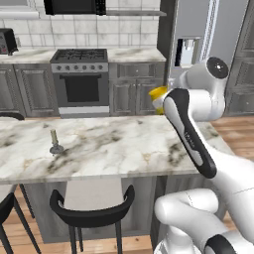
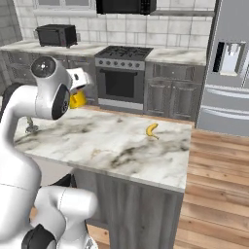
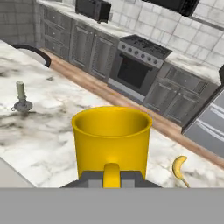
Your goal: Open the cabinet directly in front. Then move the beer and the mug to the dining counter with the candle on it.
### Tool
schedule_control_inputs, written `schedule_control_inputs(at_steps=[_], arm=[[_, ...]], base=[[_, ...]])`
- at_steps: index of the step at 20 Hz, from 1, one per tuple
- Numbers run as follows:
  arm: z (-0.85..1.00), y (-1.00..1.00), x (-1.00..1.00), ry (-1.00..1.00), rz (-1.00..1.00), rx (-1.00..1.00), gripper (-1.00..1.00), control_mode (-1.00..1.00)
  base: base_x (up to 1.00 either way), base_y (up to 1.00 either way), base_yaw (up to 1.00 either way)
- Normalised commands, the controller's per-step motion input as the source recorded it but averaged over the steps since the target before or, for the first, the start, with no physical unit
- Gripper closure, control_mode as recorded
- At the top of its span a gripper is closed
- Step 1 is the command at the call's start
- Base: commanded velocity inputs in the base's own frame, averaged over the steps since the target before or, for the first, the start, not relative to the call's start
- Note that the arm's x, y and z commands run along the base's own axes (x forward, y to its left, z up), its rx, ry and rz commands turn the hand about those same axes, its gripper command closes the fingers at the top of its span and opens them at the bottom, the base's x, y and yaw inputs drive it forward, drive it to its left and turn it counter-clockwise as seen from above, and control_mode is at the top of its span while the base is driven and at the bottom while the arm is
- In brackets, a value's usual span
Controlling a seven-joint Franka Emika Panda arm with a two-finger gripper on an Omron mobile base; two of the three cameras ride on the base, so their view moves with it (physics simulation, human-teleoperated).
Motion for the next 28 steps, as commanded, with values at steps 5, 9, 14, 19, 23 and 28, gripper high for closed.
schedule_control_inputs(at_steps=[5, 9, 14, 19, 23, 28], arm=[[-0.85, 0.23, 0.16, 0.01, 0.15, -0.10, 1.00, -1.00], [-0.98, 0.30, 0.16, -0.09, 0.19, -0.08, 1.00, -1.00], [-0.96, 0.37, 0.23, -0.16, 0.19, -0.08, 1.00, -1.00], [-0.23, 0.20, 0.04, -0.05, 0.08, -0.03, 1.00, -1.00], [0.00, 0.00, 0.00, 0.00, 0.00, 0.00, 1.00, -1.00], [0.00, -0.17, 0.08, 0.19, 0.00, 0.14, 1.00, -1.00]], base=[[0.00, 0.00, 0.00], [0.00, 0.00, 0.00], [0.00, 0.00, 0.00], [0.00, 0.00, 0.00], [0.00, 0.00, 0.00], [0.00, 0.00, 0.00]])
